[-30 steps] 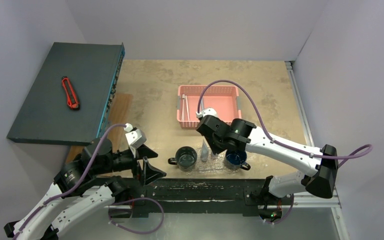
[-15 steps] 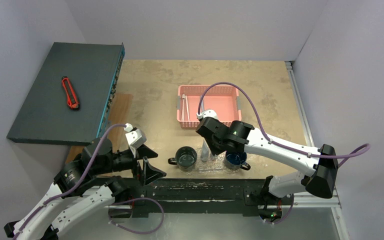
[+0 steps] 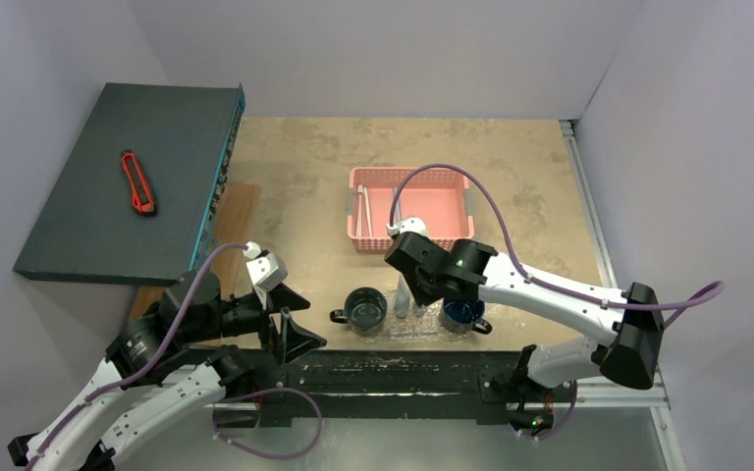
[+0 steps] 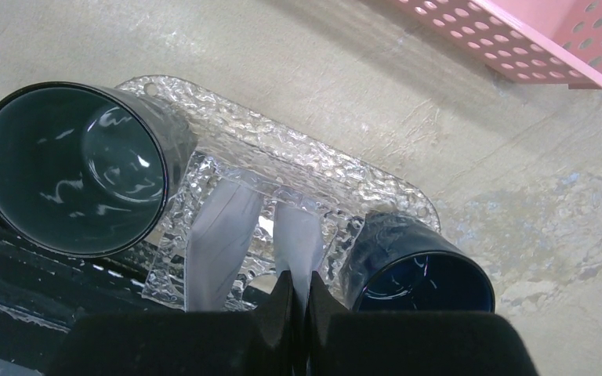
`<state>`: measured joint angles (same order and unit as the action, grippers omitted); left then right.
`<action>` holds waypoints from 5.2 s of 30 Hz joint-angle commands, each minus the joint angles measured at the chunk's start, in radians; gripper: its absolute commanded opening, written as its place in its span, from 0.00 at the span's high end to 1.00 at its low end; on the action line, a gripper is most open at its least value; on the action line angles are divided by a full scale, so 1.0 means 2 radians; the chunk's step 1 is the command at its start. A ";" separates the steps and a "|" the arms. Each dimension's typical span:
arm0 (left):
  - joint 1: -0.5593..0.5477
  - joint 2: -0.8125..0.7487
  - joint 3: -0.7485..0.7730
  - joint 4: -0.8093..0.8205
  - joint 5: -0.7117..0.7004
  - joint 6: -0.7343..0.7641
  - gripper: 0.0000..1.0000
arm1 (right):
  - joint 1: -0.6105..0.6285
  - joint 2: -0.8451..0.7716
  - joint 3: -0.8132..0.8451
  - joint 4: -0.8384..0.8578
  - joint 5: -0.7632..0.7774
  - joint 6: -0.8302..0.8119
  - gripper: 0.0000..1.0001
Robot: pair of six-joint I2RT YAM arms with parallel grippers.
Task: Prepare toiletry sets of a toothbrush and toothpaste on the tray
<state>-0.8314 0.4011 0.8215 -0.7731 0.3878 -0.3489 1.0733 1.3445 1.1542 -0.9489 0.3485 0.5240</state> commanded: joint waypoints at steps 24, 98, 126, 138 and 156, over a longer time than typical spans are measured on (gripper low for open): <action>0.001 0.003 -0.002 0.008 -0.004 -0.003 0.02 | -0.001 -0.003 0.069 -0.027 0.043 0.010 0.66; 0.001 -0.009 -0.003 0.002 -0.004 -0.004 0.00 | -0.232 0.438 0.345 0.117 -0.056 -0.072 0.54; 0.001 0.001 -0.003 0.001 -0.006 -0.002 0.00 | -0.246 0.461 0.288 0.152 -0.096 -0.084 0.95; 0.001 0.005 -0.002 0.000 -0.008 -0.001 0.00 | -0.246 0.430 0.285 0.154 -0.098 -0.091 1.00; 0.001 0.012 -0.001 -0.001 -0.013 0.000 0.00 | -0.243 0.323 0.272 0.170 -0.085 -0.108 1.00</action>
<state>-0.8314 0.4122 0.8200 -0.7940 0.3737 -0.3553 0.5831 2.0773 1.7084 -0.6361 0.1650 0.3279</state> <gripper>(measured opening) 0.998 0.020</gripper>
